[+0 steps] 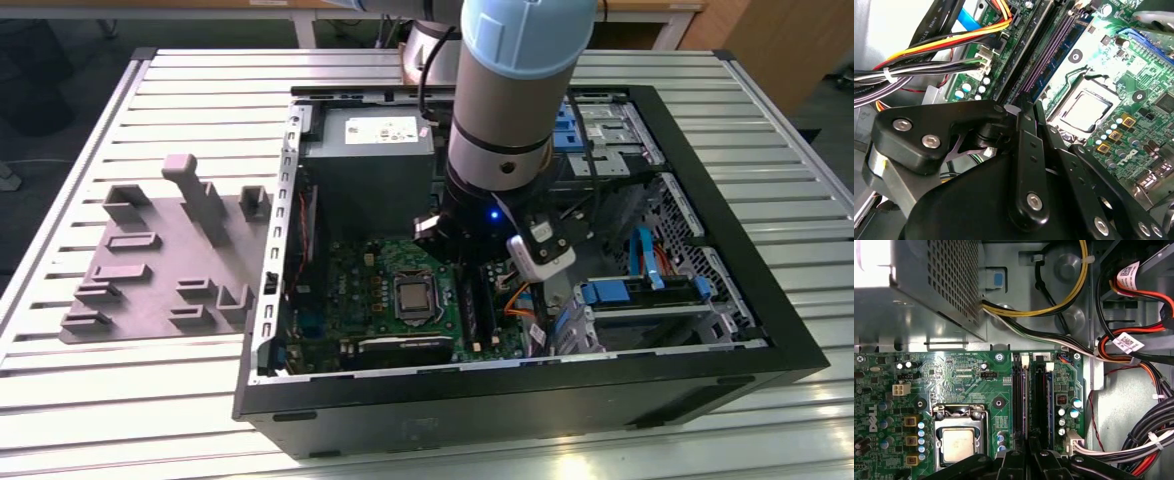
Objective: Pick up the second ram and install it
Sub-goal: 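Press down the second ram until it locks into place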
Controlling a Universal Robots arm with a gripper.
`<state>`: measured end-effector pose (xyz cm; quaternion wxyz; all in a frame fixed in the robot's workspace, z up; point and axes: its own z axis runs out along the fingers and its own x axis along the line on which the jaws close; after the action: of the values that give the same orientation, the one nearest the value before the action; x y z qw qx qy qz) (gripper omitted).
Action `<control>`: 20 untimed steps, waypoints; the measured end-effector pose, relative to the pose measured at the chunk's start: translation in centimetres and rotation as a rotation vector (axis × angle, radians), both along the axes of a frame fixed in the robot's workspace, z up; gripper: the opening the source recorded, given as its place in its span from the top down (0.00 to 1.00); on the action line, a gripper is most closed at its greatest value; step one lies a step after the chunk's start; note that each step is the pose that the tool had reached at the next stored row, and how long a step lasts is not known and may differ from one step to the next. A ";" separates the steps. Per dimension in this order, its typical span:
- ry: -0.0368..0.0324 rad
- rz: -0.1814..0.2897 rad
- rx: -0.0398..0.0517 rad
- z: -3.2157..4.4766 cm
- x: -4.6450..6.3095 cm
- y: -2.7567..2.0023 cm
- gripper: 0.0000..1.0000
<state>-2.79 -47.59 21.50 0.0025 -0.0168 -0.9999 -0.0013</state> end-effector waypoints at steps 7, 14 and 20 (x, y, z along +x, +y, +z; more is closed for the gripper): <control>-0.0003 -0.001 0.0008 -0.07 0.0 0.01 0.86; -0.0002 -0.001 0.0009 -0.04 0.0 0.01 0.86; 0.0006 -0.001 0.0012 0.52 0.0 0.02 0.86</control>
<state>-2.77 -47.57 22.02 0.0028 -0.0172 -0.9998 -0.0018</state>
